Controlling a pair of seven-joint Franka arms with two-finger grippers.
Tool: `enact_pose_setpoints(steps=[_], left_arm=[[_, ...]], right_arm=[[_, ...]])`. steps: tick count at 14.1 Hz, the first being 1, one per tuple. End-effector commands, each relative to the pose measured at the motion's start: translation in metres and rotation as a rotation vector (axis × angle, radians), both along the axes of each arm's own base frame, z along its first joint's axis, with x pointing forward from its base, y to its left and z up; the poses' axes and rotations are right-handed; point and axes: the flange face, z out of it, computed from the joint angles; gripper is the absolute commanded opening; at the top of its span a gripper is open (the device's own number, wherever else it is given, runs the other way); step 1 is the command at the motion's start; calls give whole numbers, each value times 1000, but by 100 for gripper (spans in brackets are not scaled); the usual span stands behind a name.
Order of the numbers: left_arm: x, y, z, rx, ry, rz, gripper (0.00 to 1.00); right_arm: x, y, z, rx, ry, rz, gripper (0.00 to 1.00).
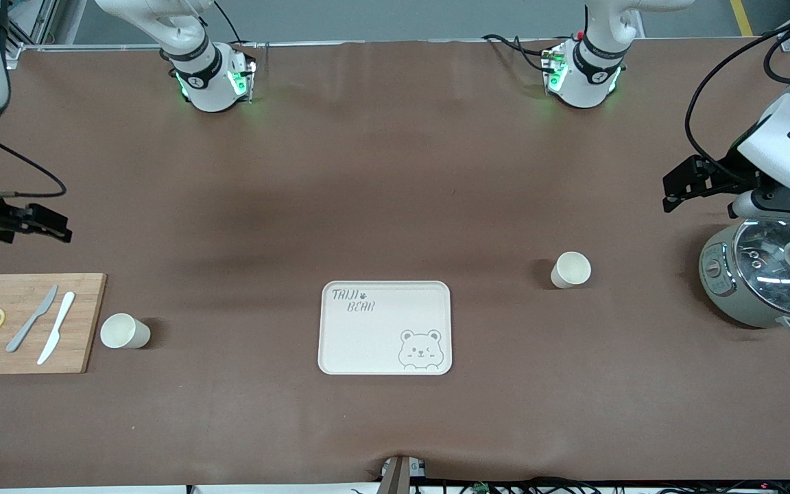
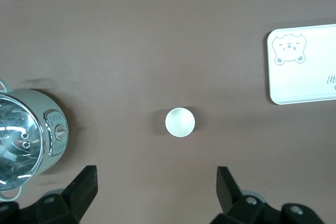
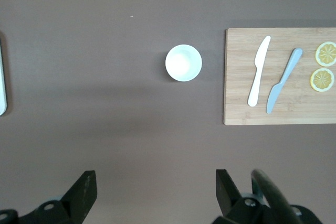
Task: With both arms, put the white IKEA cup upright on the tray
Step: 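Reach the left gripper down to the white cup beside the pot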
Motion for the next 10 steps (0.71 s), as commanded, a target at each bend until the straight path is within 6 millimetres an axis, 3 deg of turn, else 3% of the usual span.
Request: enact_pose_setpoints(steps=[1, 3, 5, 6, 8, 10], left_arm=[[-2, 1, 3, 50, -12, 3, 100], [-3, -3, 5, 60, -17, -20, 100], [3, -21, -13, 61, 8, -56, 100], [7, -34, -30, 62, 34, -63, 100], [10, -40, -68, 89, 48, -83, 100], [12, -45, -136, 79, 31, -102, 100]], right_arm=[[4, 4, -4, -7, -2, -2, 100], [1, 3, 0, -6, 3, -3, 100], [-10, 4, 22, -1, -17, -1, 100], [-17, 3, 34, 1, -23, -2, 100], [-30, 1, 52, 4, -25, -8, 100], [-36, -3, 58, 7, -25, -16, 100]])
